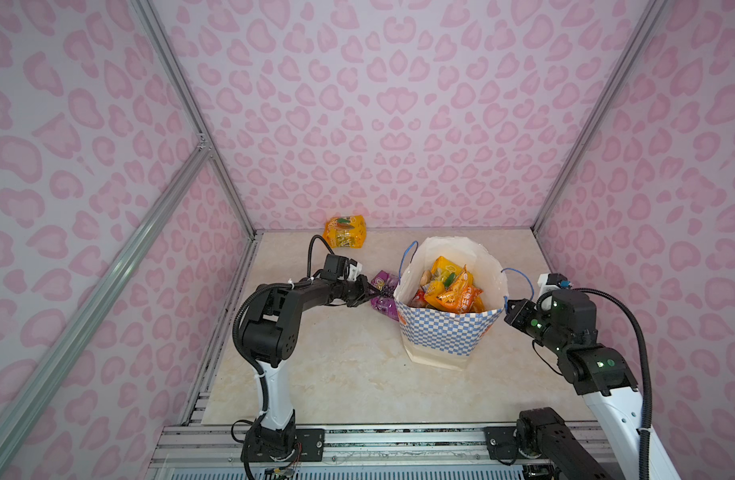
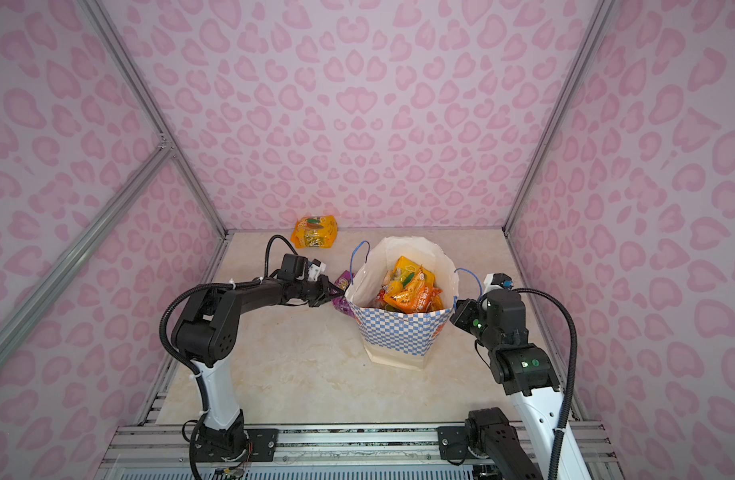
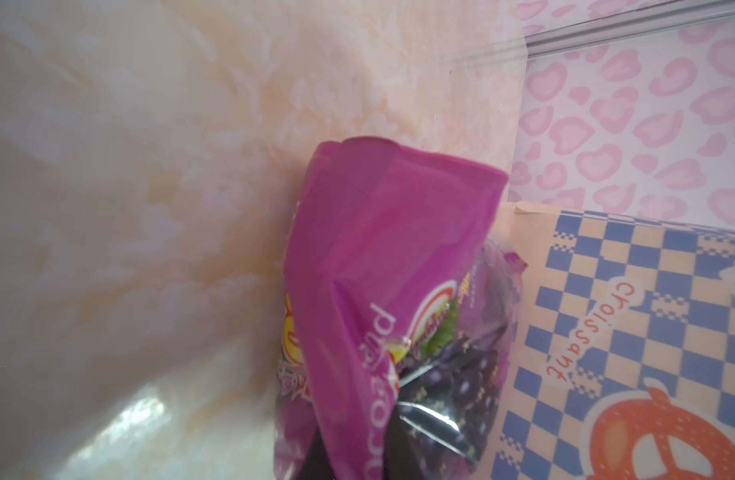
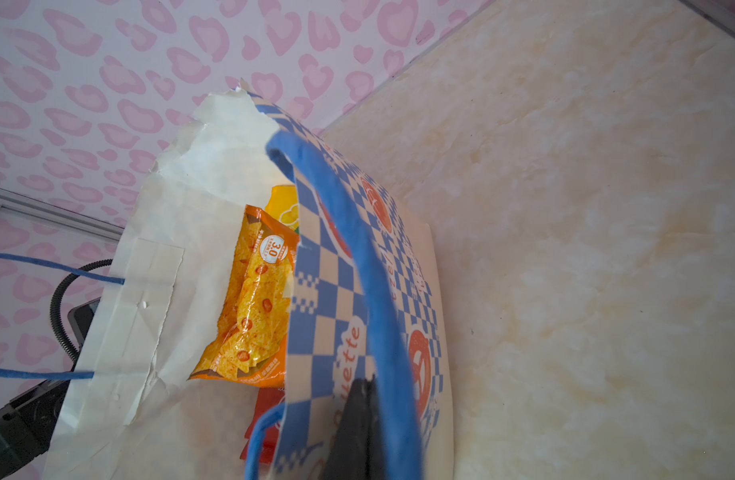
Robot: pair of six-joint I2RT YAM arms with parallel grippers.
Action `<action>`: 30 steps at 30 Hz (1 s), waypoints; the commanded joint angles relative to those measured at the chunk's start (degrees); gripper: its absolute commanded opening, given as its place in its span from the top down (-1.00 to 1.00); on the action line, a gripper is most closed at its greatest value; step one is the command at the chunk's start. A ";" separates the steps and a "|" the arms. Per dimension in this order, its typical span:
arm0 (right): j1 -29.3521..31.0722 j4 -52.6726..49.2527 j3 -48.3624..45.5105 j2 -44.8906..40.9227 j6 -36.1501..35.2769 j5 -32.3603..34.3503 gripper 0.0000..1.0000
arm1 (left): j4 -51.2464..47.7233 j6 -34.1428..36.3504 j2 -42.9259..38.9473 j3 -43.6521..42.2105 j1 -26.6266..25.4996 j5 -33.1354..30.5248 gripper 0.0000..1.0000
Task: Place the snacks into the paper bag
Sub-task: 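Lift the purple pack with the left gripper toward the bag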
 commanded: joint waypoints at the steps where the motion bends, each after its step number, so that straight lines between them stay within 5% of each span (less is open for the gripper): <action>1: 0.06 -0.22 -0.16 -0.08 -0.95 0.46 0.99 | -1.13 -2.57 -3.73 -0.77 0.13 -0.35 0.93; 17: -0.03 -1.81 4.71 -0.71 -1.65 0.37 0.99 | -18.42 4.64 -38.42 -1.52 2.42 -31.94 0.93; 25: 0.01 -0.35 9.51 2.20 -2.31 -0.07 0.98 | -24.13 12.58 -51.18 6.94 -6.29 -48.13 0.91; 30: -0.02 -0.40 13.13 4.20 -3.36 0.37 0.98 | -23.74 15.11 -53.39 11.20 -11.44 -48.47 0.90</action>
